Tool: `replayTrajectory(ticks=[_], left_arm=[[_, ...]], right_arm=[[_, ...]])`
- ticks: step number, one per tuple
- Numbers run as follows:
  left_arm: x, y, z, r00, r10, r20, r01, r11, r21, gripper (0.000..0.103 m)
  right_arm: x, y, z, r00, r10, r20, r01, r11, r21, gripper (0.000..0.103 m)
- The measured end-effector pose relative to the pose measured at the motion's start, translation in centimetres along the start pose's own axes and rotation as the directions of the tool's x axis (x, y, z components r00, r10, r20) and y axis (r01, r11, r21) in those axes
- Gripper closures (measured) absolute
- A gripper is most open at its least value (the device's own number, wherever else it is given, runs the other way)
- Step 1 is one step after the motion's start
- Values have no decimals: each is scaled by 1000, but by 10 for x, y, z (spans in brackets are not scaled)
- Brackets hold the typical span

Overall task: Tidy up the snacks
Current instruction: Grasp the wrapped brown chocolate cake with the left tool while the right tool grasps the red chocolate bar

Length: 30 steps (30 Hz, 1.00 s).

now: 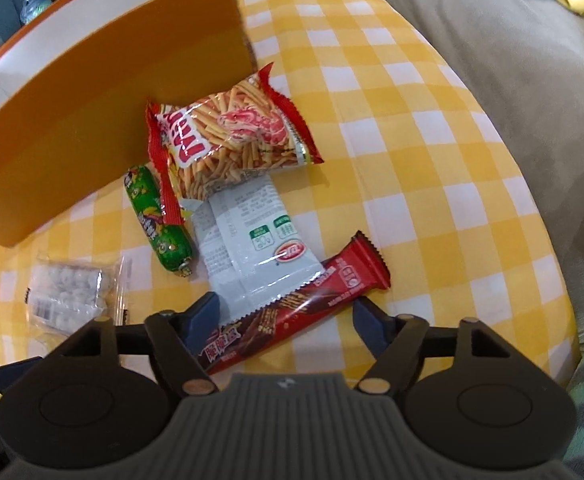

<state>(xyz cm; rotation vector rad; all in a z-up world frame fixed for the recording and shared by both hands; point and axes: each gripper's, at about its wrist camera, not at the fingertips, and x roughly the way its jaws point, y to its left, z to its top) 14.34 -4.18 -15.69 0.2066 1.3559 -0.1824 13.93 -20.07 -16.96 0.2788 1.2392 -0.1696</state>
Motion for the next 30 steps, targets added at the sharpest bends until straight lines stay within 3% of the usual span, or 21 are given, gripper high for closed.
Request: replayTrajectory(ticks=[4,14,17,26,30], left_arm=[[1,2,-1,1000,4,1,-4,1000,4,35],[-5,9,-3,1000,-1,3,1,1000,-23,35],[-10,13,-6,1000,-4,2,4,1000,-25,35],[-12,16,-7,1000,-7,2,7,999,-32,35],[-10,16,-7,1000,-17,-4,17,999,-33,43]], right_arm=[[2,17,-11,998,-60,15,61,988,-144,24],[-10,-22,-24,994,-77,-80,63,984,-164,27],[-13,-37,-26,992,-78,-103,65,990,-124,29],[-24,-72,-17,995,31,-96,-17,990,138,28],[-26,-86,-15,993,75,-94,-50,969,241,29]])
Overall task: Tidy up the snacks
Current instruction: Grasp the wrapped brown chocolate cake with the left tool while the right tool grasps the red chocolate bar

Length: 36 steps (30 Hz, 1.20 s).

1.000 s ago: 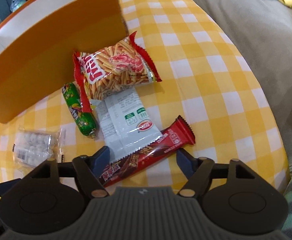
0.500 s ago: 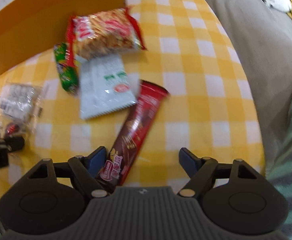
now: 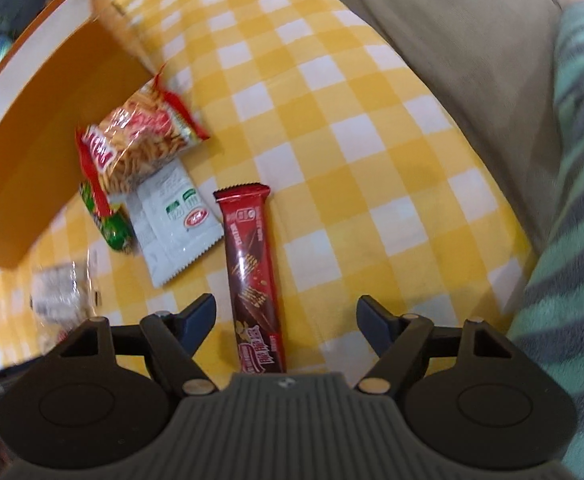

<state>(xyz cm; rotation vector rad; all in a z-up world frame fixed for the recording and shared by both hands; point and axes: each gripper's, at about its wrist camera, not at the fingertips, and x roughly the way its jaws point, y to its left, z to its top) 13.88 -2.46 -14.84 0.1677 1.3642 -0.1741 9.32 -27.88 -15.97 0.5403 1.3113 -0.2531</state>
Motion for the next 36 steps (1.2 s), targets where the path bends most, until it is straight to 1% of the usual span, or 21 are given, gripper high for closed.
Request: replayTrajectory(ticks=[1,2,3,4,5,6,7,9,11,13,18,22,24,26,28,31,32,33,34,35,36], left_arm=[[0,0,0,1000,-3,-1,3,1000,2,45],[1,-1,0,1000,-3,-2,3,1000,3,45],[2,-1,0,1000,-2,-2,2,1000,6,46],[2,-2,0,1000,-2,-1,2,1000,7,47],[1,-2,1,1000,-3,-1,3,1000,7,47],[2,-1,1,1000,-5,-1,5,1000,7,47],[2,-1,1,1000,-7,-1,7,1000,7,48],[2,0,1,1000,-11,0,11,1000,4,48],[2,2,1,1000,-14,0,14,1000,2,48],[2,3,1,1000,-16,0,16,1000,2,49],[1,5,1,1000,-13,2,13,1000,-3,51],[0,5,1,1000,-9,1,9,1000,-3,51],[1,4,2,1000,0,0,0,1000,-2,49],[2,2,2,1000,7,3,-7,1000,6,48],[3,-1,2,1000,11,6,-11,1000,13,48],[6,-5,1,1000,24,4,-24,999,27,48],[7,-6,1,1000,25,8,-25,999,29,50],[6,-7,1,1000,21,10,-21,999,33,52],[6,-8,1,1000,19,12,-20,999,40,55],[6,-9,1,1000,15,13,-16,999,44,55],[6,-9,1,1000,14,15,-15,999,45,57]], right_arm=[[2,1,1,1000,-1,-8,1,1000,11,31],[4,4,-1,1000,0,-18,1,1000,16,37],[5,6,0,1000,-2,-12,2,1000,14,39],[5,9,1,1000,6,-1,-6,1000,1,49],[4,13,0,1000,12,-3,-12,1000,-13,54],[5,16,0,1000,10,0,-10,1000,-24,55],[6,19,0,1000,13,5,-13,999,-40,58],[7,29,-1,1000,13,18,-11,995,-102,63],[9,41,-3,999,6,34,0,983,-182,73],[12,51,-6,998,-24,54,37,964,-264,80],[10,60,-18,997,-54,52,70,920,-386,80],[10,58,-24,995,-87,41,96,894,-438,81],[7,52,-24,995,-90,38,98,898,-430,79],[7,48,-22,997,-72,30,78,917,-392,72],[8,47,-19,998,-57,25,62,928,-366,68],[11,53,-20,996,-73,57,89,923,-374,68],[11,55,-21,995,-80,66,99,920,-380,67],[12,58,-22,993,-89,76,112,913,-391,68],[13,61,-24,991,-99,90,127,904,-409,71],[13,64,-26,989,-108,102,141,893,-428,78],[12,65,-28,988,-107,109,145,886,-441,80]])
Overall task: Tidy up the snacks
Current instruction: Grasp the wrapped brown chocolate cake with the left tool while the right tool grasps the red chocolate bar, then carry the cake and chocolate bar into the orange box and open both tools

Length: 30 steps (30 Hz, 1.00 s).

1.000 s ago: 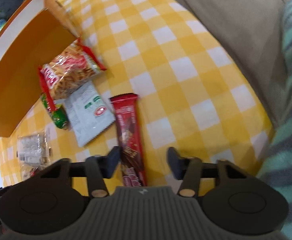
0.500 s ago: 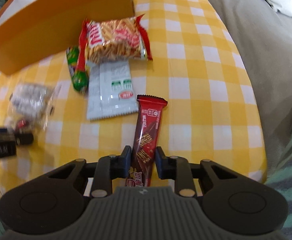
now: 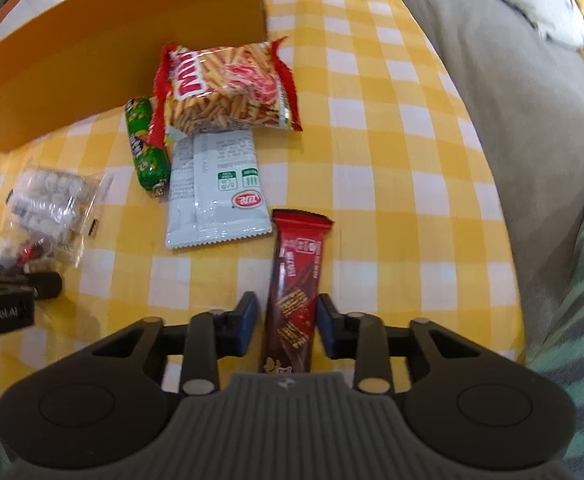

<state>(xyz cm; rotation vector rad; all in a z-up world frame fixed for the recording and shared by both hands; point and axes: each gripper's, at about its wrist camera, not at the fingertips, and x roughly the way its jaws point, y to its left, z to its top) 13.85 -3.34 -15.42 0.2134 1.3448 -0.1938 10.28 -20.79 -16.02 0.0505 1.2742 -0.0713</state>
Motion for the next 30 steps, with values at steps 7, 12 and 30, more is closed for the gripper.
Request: replayTrajectory(ticks=[7,12,30], left_arm=[[-10,6,-3,999,-25,33,25,1000,-16,60],[-27,10,-3,995,-69,76,72,997,-37,60],[-108,35,20,952,-131,276,153,987,-58,60]], right_arm=[[-4,-24,0,994,107,1,-106,991,85,81],[-17,-33,0,982,179,62,-185,975,125,81],[-97,-11,33,895,319,311,-324,945,-36,81]])
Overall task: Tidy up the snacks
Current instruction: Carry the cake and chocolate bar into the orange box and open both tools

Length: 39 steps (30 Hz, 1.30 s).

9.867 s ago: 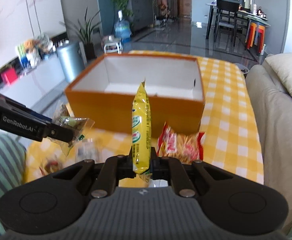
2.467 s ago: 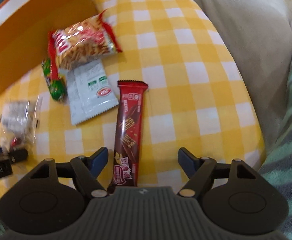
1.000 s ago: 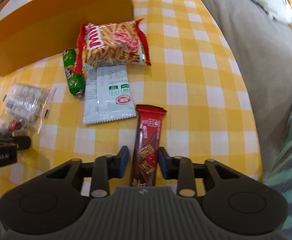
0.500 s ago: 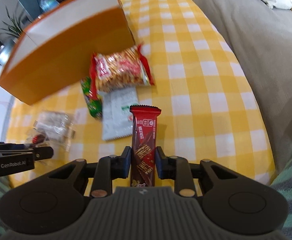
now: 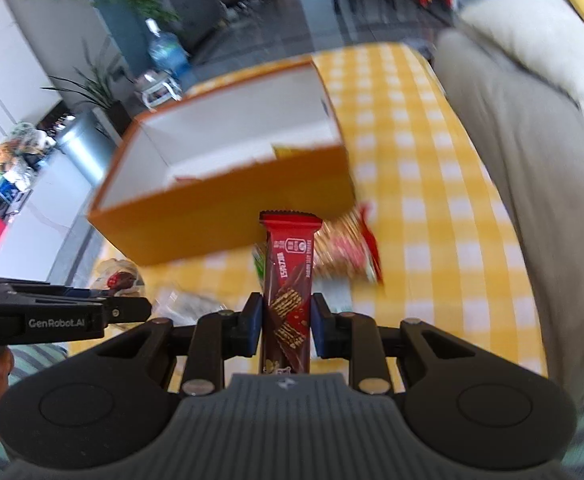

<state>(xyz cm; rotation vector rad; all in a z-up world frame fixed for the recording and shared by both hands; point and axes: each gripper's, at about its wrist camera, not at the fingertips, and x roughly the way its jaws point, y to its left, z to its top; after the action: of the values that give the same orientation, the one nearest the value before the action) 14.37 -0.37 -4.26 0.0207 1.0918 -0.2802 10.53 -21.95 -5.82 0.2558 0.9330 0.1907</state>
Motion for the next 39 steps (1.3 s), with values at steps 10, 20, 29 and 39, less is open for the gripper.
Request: replayTrajectory(ticks=[10,20,29,39], left_arm=[[-19,-3,54,993,48,107,-55,996,65,60],[-5,-1,108,979,119,163,-136,986,100,60],[52,8,140,980,176,92,-188,971,144,60],[111,21,152,974,225,11,-224,962,153,60]], right_arm=[[-17,28,57,990,41,137,-29,996,-90,81],[12,42,117,975,25,221,9,988,-151,81],[72,54,156,982,-11,188,65,957,-284,81],[142,50,167,990,-106,95,134,917,-375,81]])
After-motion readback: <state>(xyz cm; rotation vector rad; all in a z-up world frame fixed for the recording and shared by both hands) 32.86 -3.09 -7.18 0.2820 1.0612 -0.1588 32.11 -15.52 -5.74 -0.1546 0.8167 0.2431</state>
